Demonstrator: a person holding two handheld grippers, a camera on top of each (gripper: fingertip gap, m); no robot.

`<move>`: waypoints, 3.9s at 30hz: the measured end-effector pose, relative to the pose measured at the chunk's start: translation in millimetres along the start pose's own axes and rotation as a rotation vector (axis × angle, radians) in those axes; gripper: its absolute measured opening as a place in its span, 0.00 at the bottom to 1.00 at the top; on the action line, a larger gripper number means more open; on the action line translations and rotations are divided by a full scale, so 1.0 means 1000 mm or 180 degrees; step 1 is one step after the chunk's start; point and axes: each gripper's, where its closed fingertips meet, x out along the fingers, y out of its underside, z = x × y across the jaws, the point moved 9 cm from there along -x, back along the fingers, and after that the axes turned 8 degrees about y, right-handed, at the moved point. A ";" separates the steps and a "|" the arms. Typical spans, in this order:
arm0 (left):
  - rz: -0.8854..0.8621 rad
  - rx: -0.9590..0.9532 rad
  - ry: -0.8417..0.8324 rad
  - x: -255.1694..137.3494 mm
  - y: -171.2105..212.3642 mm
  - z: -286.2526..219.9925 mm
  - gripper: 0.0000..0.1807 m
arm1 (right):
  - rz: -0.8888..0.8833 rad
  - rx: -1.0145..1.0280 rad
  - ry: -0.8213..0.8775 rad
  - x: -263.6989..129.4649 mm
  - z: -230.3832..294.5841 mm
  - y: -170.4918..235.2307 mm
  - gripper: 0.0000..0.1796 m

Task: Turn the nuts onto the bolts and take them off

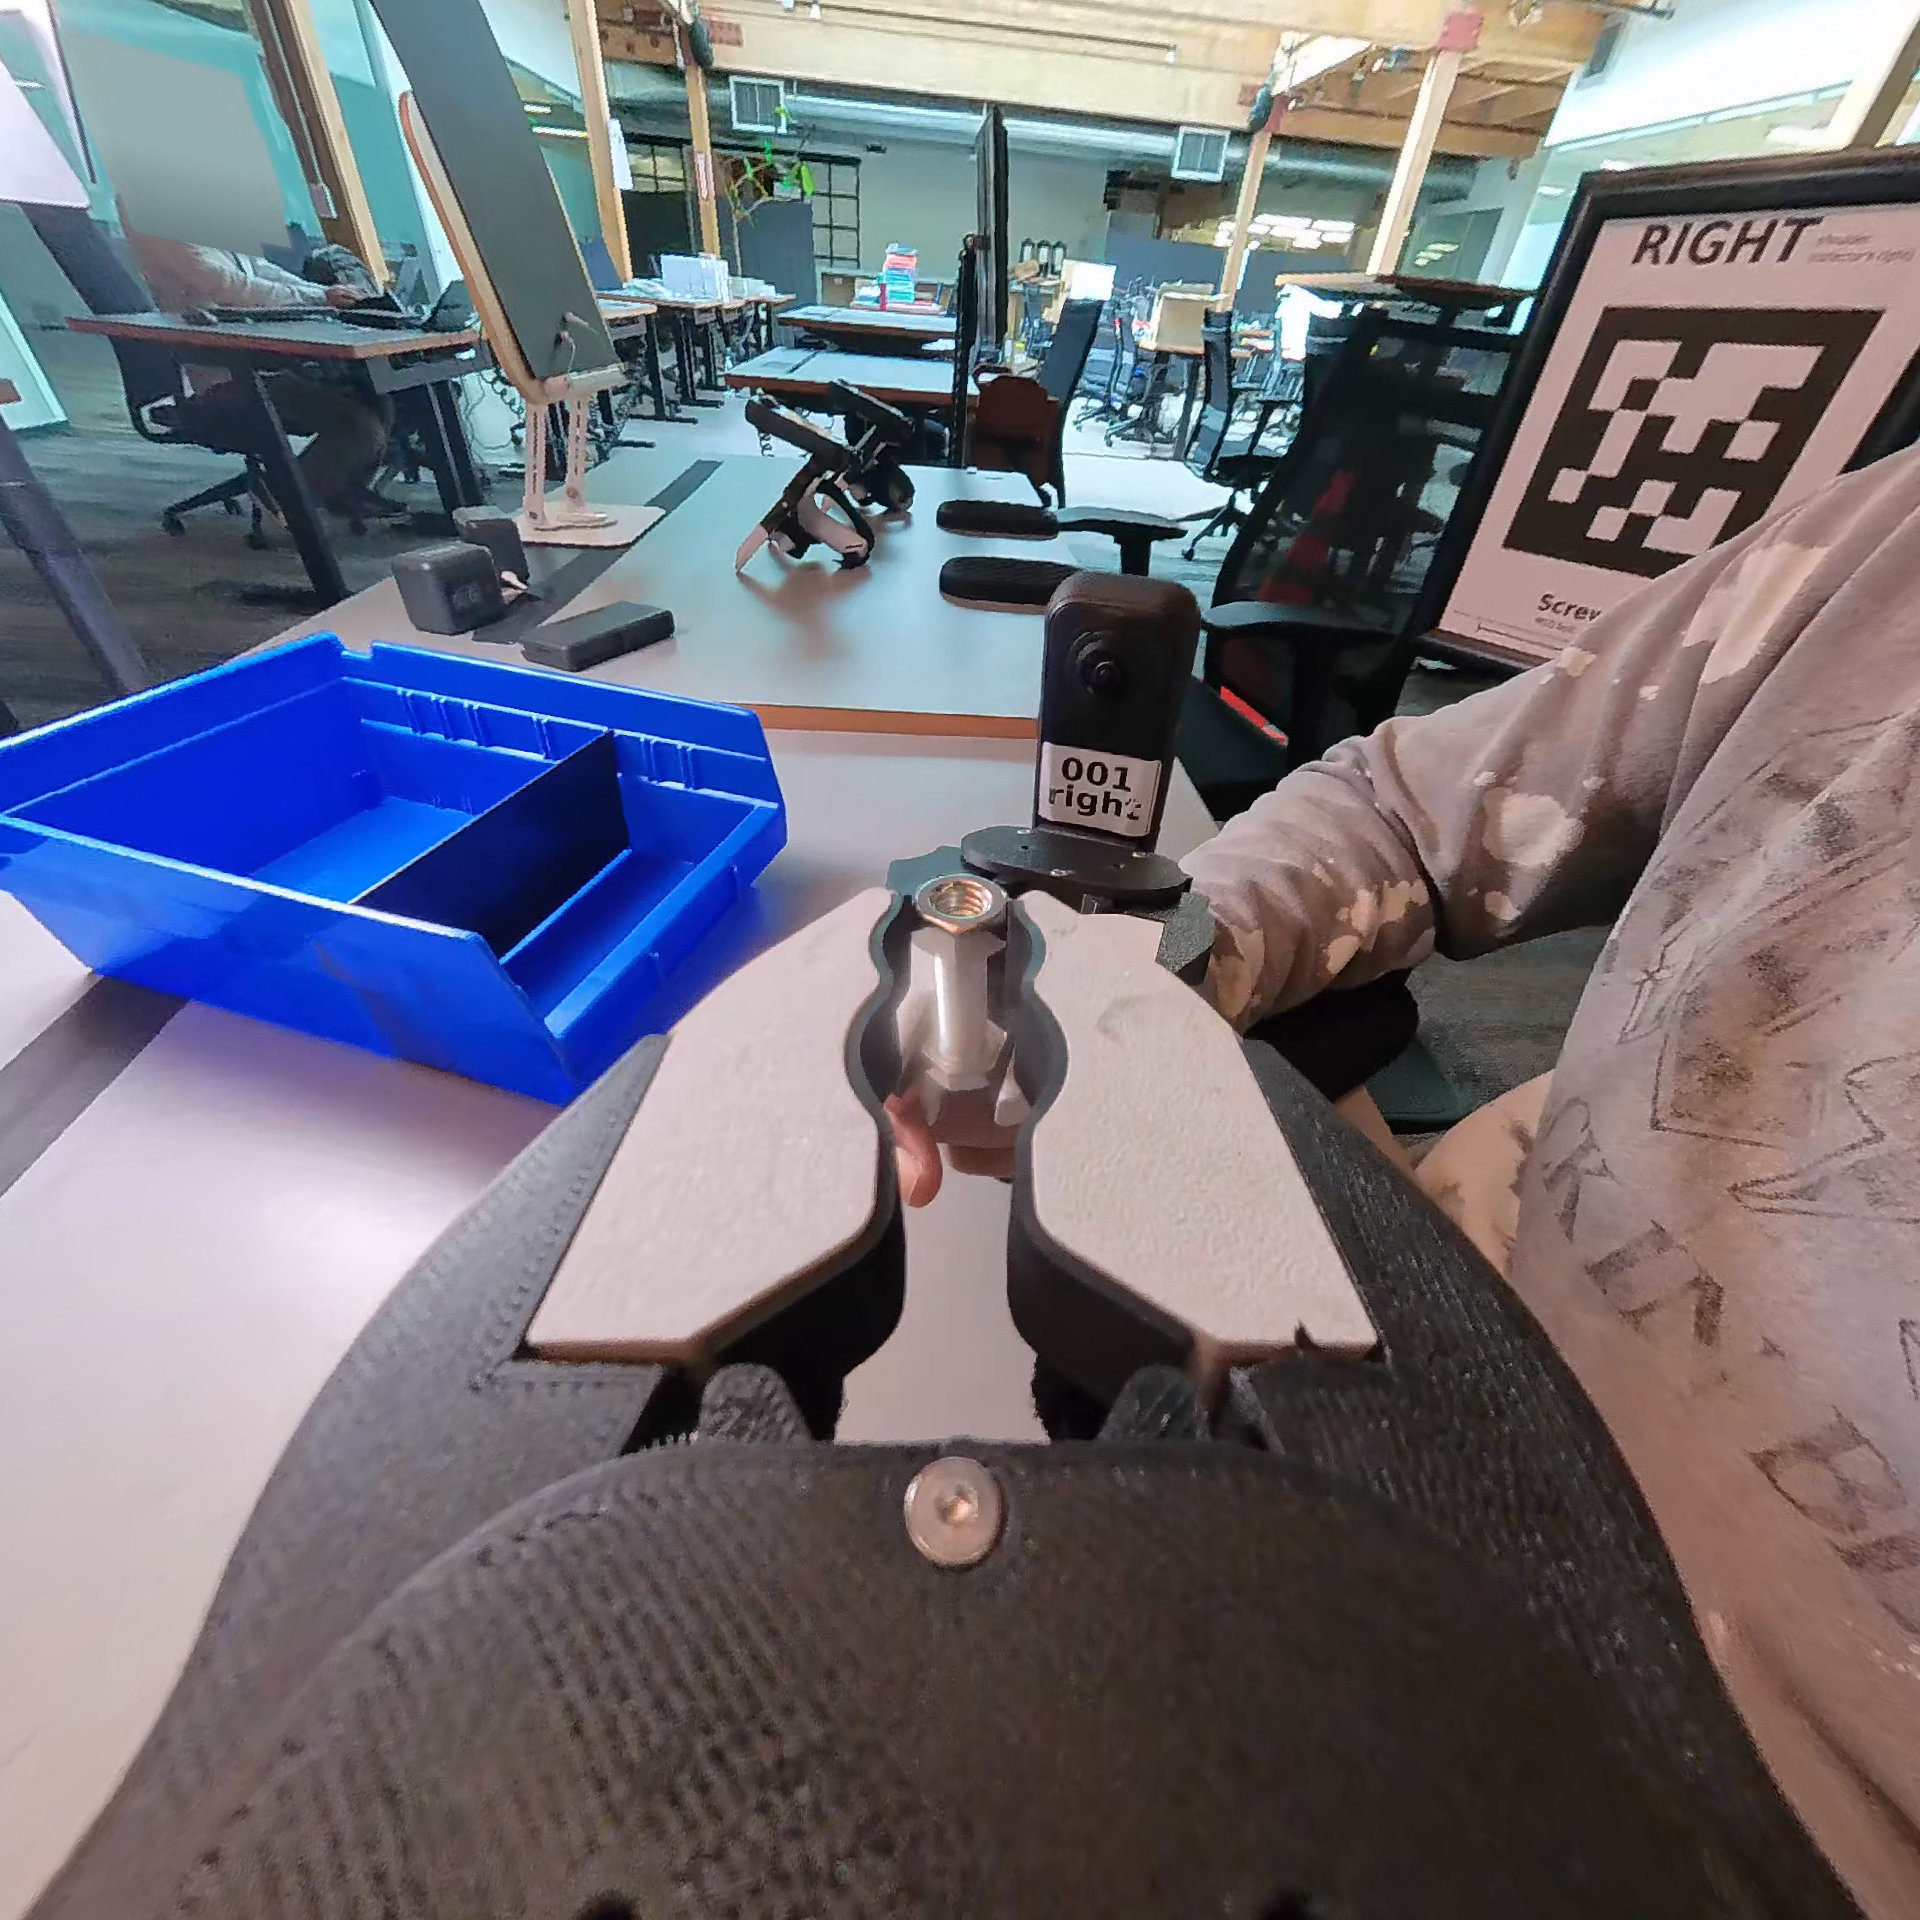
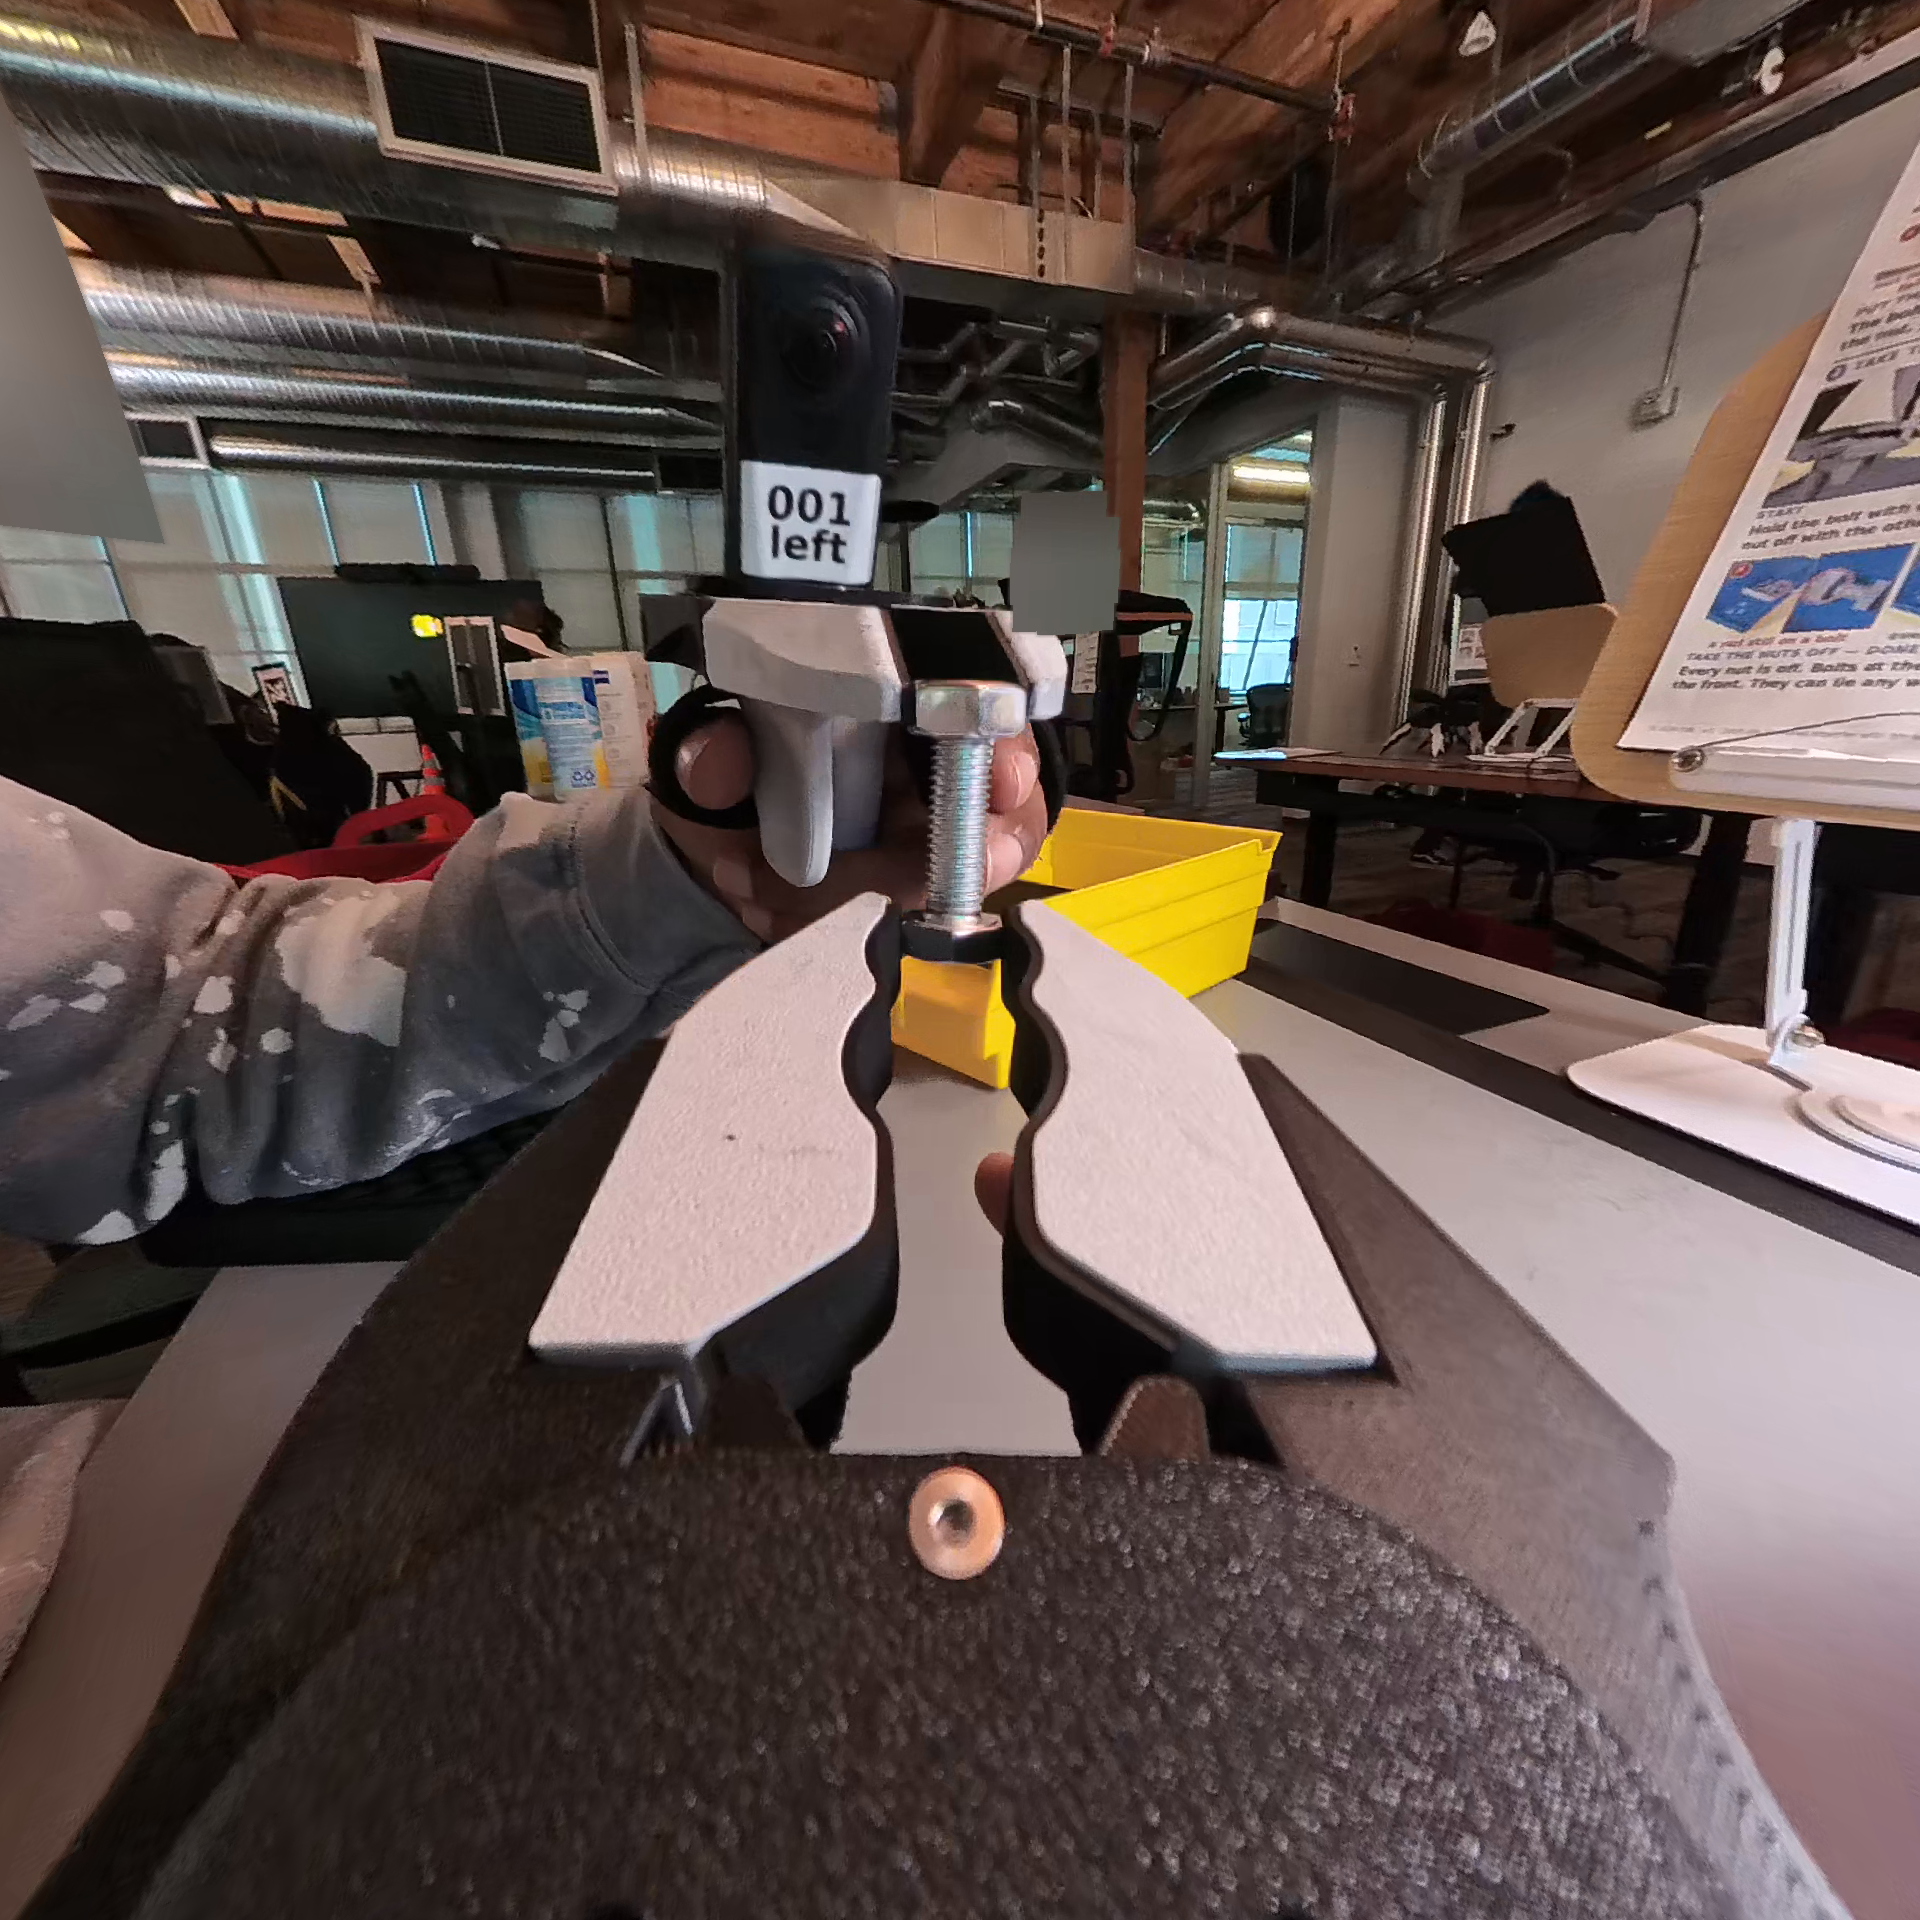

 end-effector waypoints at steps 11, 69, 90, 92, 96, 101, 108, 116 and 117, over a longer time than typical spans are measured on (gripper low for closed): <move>-0.0243 -0.0031 0.0291 -0.004 -0.006 -0.006 0.10 | -0.0208 0.0050 -0.0193 -0.001 0.008 -0.010 0.10; -0.0023 0.0095 0.0444 0.005 0.004 -0.017 0.06 | -0.0108 0.0210 -0.0575 -0.001 0.013 -0.016 0.10; 0.0124 0.0076 -0.0249 0.007 0.012 -0.003 0.06 | 0.0233 -0.0262 0.0155 0.001 0.000 -0.007 0.11; 0.0160 0.0096 -0.0218 0.006 0.011 -0.004 0.06 | 0.0236 -0.0240 0.0096 0.001 0.000 -0.007 0.11; 0.0200 0.0088 -0.0163 0.005 0.012 -0.005 0.06 | 0.0256 -0.0266 0.0048 0.002 0.001 -0.006 0.11; 0.0239 0.0087 -0.0125 0.005 0.013 -0.005 0.06 | 0.0275 -0.0298 0.0015 0.002 0.002 -0.006 0.11; 0.0249 0.0069 -0.0082 0.005 0.014 -0.005 0.06 | 0.0308 -0.0355 -0.0030 0.001 0.002 -0.005 0.11; -0.0110 -0.0019 -0.0073 -0.005 0.006 -0.004 0.13 | 0.0275 -0.0235 0.0015 0.001 0.000 -0.004 0.10; -0.0133 -0.0023 -0.0073 -0.006 0.006 -0.004 0.14 | 0.0276 -0.0235 0.0017 0.001 0.000 -0.004 0.10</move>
